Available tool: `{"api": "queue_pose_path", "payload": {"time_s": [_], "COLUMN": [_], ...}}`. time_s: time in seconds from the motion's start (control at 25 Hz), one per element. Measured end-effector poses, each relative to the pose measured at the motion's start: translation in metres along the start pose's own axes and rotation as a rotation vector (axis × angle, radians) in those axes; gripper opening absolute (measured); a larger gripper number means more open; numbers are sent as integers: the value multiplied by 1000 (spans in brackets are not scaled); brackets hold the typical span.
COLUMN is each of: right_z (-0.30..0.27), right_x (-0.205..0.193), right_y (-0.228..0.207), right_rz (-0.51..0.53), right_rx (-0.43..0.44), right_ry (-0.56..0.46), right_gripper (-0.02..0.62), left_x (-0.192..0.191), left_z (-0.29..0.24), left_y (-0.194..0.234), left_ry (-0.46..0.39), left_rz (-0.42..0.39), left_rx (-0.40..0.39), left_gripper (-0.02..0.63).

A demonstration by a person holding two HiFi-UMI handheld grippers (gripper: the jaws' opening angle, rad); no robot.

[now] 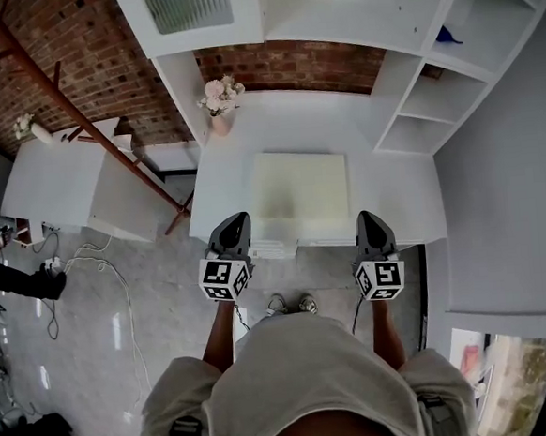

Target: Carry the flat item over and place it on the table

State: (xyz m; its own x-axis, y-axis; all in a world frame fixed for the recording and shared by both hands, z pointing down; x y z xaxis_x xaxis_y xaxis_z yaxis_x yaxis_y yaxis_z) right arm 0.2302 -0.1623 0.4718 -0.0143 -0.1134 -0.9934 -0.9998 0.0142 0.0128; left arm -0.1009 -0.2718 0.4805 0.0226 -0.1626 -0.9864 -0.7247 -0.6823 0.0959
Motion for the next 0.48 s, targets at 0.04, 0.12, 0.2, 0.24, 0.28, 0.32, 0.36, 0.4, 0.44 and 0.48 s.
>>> {"api": "queue_pose_path", "payload": {"time_s": [0.04, 0.12, 0.2, 0.24, 0.28, 0.32, 0.36, 0.4, 0.44, 0.48], "right_z": [0, 0, 0, 0, 0, 0, 0, -1, -1, -1], "right_x": [1, 2, 1, 1, 1, 2, 2, 2, 2, 2], "right_y": [0, 1, 1, 1, 1, 1, 1, 1, 1, 1], "right_rz": [2, -1, -8, -9, -9, -8, -7, -7, -7, -8], "right_rx": [-2, -7, -8, -5, -2, 0, 2, 1, 1, 0], "right_ry": [-2, -6, -9, -9, -8, -8, -8, -9, -8, -8], "right_gripper": [26, 26, 26, 26, 26, 26, 26, 26, 26, 26], "left_x": [1, 2, 2, 1, 1, 1, 0, 0, -1, -2], "left_z": [0, 1, 1, 1, 1, 1, 0, 0, 0, 0], "left_y": [-1, -2, -4, -4, -5, -5, -6, -6, -6, -7], "left_ry": [-1, -3, -4, -6, -7, -8, -7, -6, -4, -2], "left_rz": [-2, -7, -4, 1, 5, 8, 8, 8, 9, 10], "left_rx": [-2, -4, -4, -3, -2, 0, 1, 1, 0, 0], "left_gripper": [17, 17, 17, 17, 17, 17, 17, 17, 17, 17]}}
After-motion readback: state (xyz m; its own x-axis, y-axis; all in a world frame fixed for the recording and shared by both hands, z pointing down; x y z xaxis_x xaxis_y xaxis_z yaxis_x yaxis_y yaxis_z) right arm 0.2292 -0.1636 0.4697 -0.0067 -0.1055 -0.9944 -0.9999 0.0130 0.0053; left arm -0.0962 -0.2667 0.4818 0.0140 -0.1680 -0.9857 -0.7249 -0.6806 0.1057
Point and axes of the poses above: the fingertips, and each gripper's own axes: z backward along the fingers, y to its left, x out of its top, the point moved 10 cm from there along z, backward along the fingers, and after that the axes turned 2 degrees about -x, right-handed, at the moved point
